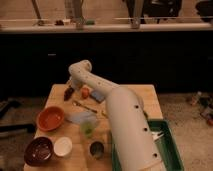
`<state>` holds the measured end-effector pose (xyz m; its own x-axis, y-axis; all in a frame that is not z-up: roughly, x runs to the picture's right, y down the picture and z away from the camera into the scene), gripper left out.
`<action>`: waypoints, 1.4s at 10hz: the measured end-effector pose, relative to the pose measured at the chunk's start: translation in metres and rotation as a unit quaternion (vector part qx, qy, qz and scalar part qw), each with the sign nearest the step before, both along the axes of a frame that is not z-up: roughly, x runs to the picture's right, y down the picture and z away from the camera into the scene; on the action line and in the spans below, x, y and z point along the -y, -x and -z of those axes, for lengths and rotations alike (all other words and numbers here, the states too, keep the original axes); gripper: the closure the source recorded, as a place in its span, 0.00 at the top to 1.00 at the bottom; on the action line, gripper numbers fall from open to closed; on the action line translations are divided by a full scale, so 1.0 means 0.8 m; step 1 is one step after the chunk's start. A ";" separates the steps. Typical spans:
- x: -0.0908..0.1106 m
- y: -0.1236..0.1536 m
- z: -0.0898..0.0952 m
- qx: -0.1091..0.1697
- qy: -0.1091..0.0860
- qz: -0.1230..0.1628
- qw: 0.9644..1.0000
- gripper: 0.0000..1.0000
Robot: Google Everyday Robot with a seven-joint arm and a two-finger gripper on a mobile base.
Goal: Place grapes in plastic cup
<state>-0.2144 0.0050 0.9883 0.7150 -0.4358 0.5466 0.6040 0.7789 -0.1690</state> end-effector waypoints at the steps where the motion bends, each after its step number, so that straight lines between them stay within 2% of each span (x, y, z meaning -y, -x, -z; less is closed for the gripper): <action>1: -0.001 0.002 -0.001 0.001 0.001 0.005 1.000 0.80; 11: -0.002 0.004 -0.002 0.002 0.001 0.006 1.000 0.80; 14: -0.011 0.024 -0.013 0.020 0.000 0.006 1.000 0.80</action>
<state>-0.2335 0.0136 0.9986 0.6865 -0.4454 0.5748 0.6204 0.7711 -0.1434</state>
